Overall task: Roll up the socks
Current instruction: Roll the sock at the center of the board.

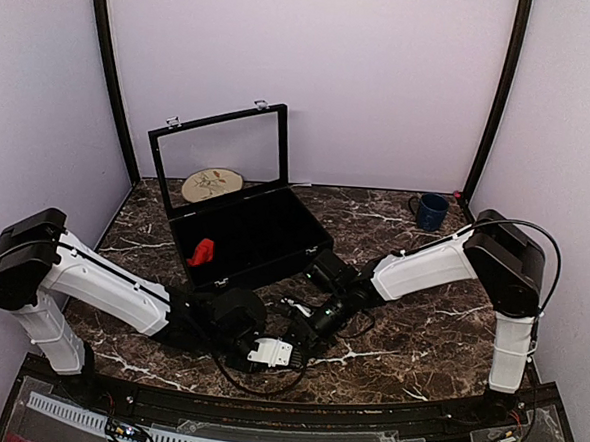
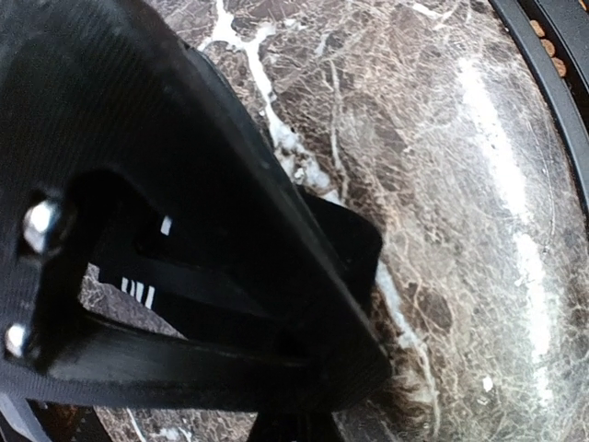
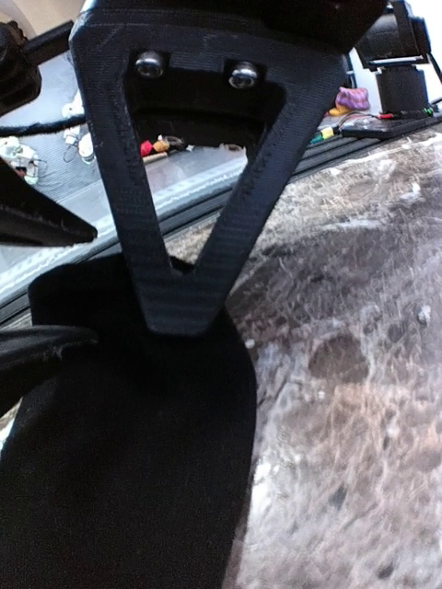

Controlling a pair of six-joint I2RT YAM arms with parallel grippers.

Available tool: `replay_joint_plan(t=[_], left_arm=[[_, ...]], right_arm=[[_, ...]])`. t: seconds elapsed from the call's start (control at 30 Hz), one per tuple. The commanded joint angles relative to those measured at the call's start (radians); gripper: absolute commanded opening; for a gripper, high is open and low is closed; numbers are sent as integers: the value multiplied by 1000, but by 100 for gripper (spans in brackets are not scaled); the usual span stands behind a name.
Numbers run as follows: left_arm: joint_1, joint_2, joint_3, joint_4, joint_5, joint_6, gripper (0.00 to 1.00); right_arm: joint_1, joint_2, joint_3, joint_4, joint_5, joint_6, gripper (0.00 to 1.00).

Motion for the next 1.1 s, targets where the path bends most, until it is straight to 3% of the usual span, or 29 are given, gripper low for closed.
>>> replay_joint_plan(t=[0.0,0.43,1.07], left_arm=[[17,6,45,-120,96,-19,3],[35,64,145,-264,225,-37,3],[59,90,205,-319,299,-69,2]], right_arm=[[-7,-6,8,-31,42,-37,31],[-7,-74,-47,-24,127,-30,41],[-7,-192,-136,-20,225,-13,48]])
